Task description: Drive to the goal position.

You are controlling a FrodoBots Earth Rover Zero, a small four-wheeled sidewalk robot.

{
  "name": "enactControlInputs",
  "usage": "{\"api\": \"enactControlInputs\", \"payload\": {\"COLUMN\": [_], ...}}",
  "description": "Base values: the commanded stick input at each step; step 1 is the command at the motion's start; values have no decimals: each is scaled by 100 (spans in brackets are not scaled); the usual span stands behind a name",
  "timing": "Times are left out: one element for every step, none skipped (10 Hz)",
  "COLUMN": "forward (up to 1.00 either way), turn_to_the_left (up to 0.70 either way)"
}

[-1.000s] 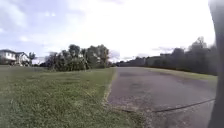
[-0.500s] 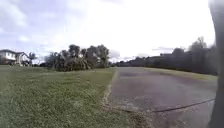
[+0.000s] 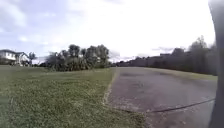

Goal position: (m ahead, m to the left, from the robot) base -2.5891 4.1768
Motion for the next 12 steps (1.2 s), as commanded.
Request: {"api": "enactControlInputs", "payload": {"forward": [1,0,0,0,0,0,3,3,2,0,0,0], "turn_to_the_left": [0,0,0,0,0,0,0,0,0,0,0,0]}}
